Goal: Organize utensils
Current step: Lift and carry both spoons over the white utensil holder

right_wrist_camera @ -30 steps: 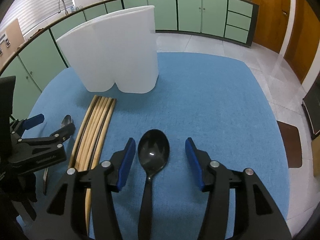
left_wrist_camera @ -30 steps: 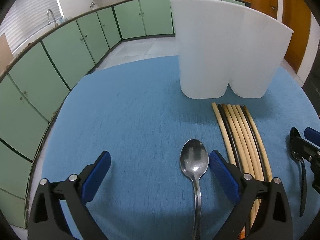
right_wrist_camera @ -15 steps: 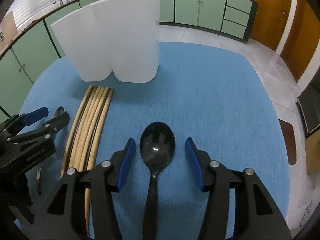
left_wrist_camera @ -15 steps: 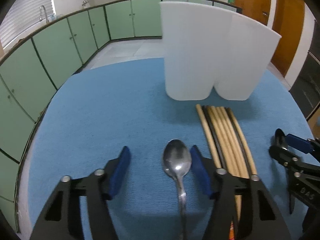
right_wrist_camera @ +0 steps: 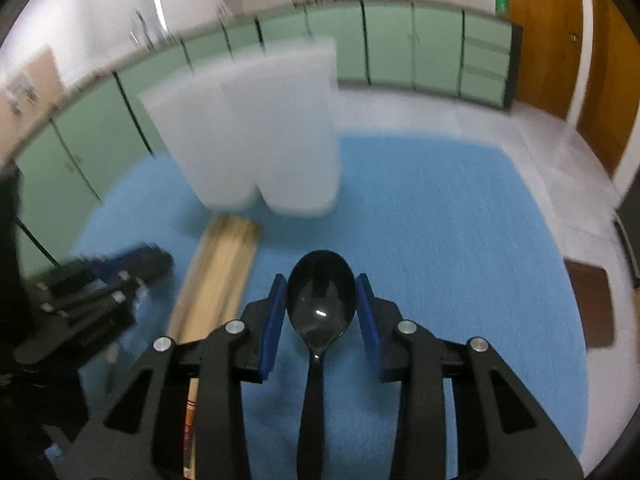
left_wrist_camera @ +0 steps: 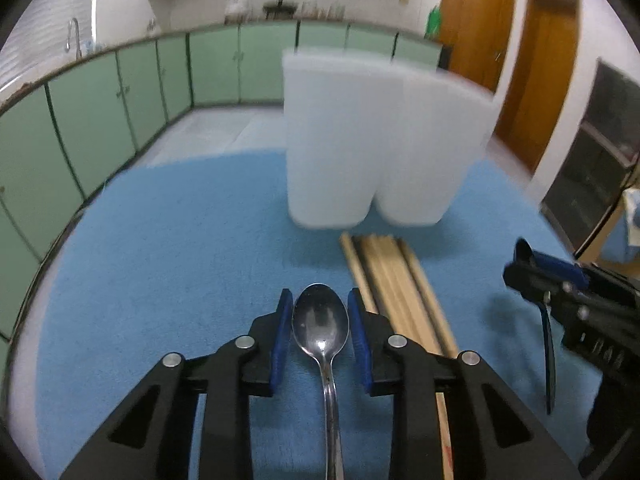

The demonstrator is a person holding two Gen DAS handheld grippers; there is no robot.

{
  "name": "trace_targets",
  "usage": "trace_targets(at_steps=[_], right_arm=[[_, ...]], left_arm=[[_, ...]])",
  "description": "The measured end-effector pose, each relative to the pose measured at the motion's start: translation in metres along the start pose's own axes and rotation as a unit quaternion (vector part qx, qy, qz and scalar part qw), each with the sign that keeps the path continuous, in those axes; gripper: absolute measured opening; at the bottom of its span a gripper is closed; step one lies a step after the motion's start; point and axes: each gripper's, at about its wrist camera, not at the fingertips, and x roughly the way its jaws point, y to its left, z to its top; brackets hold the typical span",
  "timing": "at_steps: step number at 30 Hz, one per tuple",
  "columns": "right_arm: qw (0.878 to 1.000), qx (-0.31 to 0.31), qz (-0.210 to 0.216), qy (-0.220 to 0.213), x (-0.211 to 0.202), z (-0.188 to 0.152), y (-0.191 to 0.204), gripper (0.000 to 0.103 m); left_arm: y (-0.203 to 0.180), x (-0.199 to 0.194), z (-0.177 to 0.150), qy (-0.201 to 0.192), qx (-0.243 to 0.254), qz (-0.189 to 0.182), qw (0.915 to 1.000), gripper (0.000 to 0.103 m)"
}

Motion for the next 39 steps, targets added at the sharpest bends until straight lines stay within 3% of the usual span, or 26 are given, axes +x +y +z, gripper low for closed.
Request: trace_targets(at_steps=[1,5,11,15,23,26,30,35,39], right_arm=[[1.0,-0.002,0.008,-0.013,-0.005,0.001,0.0,0.034],[0.997,0.002,0.04,-0.058,-0.019,0.005,-0.002,0.034],[0.989,0.016,0.078,-0.125,-0.032,0.022,0.0,0.034],[0.981,0.017,0.088,-0.171,-0.045,0.045,-0.004,0.034],[0.966,0.036,0.088,-0.241,-0.036,0.116,-0.018,0.034],[0.964,0.038,0.076,-0.252,-0.025,0.139,-0.02,0.034],[0.964,0.043,0.055,-0.256,0.0,0.164,-0.027,0.034],[0.969,0.036,0.027,-0.243,0.035,0.172,-0.029,0.034],[0.976,0.027,0.029,-0.213,0.052,0.161,-0.03,0.034]], left_arm=[[0.001,-0.012,-0.004,-0.032,-0.001,-0.011,0.9994,0.028],[0.001,-0.042,-0.016,-0.1,-0.005,-0.018,0.9948,0.028],[0.004,-0.085,-0.017,-0.183,-0.014,-0.031,0.9824,0.028],[0.005,-0.101,-0.002,-0.223,-0.028,-0.05,0.9732,0.028],[0.002,-0.106,0.072,-0.293,-0.017,-0.067,0.9536,0.028],[0.003,-0.103,0.103,-0.313,-0.016,-0.072,0.9468,0.028],[0.003,-0.081,0.138,-0.323,-0.011,-0.061,0.9445,0.028],[0.003,-0.044,0.148,-0.302,-0.006,-0.051,0.952,0.028],[0.007,-0.023,0.145,-0.27,-0.012,-0.054,0.9612,0.028]])
